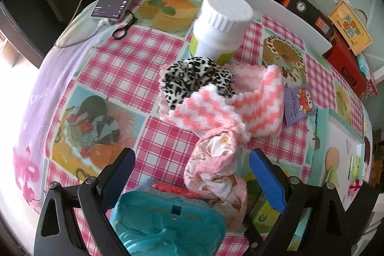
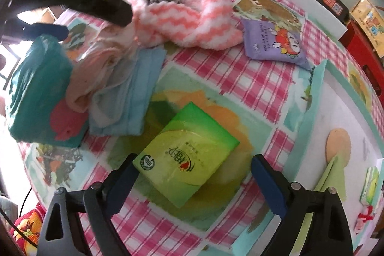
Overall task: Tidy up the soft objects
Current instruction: 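Reach the left gripper to the pink floral cloth while the right gripper reaches the green tissue pack, then close the left gripper on the pink floral cloth while the right gripper grasps the green tissue pack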
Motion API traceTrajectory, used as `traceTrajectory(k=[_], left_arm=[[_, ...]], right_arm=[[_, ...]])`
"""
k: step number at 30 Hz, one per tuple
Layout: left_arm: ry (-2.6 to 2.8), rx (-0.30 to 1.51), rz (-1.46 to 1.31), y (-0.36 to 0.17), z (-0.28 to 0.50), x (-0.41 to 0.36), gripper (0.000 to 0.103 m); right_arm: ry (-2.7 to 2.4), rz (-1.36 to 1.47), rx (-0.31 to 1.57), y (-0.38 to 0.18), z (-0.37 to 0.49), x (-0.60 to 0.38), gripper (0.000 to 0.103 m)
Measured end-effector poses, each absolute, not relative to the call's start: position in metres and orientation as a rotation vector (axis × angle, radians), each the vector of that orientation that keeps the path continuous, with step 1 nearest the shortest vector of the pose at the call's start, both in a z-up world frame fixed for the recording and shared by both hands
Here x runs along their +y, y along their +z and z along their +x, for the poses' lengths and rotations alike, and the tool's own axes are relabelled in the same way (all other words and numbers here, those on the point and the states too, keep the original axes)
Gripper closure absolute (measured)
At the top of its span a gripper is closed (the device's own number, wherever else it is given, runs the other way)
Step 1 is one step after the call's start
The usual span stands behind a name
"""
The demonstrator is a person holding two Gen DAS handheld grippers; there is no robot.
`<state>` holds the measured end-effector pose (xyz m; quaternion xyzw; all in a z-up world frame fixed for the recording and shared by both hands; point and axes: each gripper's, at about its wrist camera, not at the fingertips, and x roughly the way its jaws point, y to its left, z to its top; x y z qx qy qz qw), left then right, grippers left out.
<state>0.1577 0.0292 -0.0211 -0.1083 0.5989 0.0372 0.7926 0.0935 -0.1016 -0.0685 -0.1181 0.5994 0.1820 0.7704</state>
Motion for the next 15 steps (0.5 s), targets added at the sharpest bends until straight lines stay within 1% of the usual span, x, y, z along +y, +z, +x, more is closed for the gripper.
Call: traceTrajectory(k=[6, 11, 15], left_arm=[[0.067, 1.279, -0.199, -0.021, 0.158, 0.023, 0.007], [0.040, 1.264, -0.197, -0.022, 0.160, 0.019, 0.009], [0.018, 1.271, -0.196, -0.025, 0.163, 0.015, 0.019]], right_arm=[[0.396, -0.233, 1.275, -0.068, 0.105, -0.118, 0.022], [0.391, -0.224, 1.268, -0.068, 0.110, -0.124, 0.022], [0.394, -0.206, 1.264, -0.067, 0.121, -0.135, 0.022]])
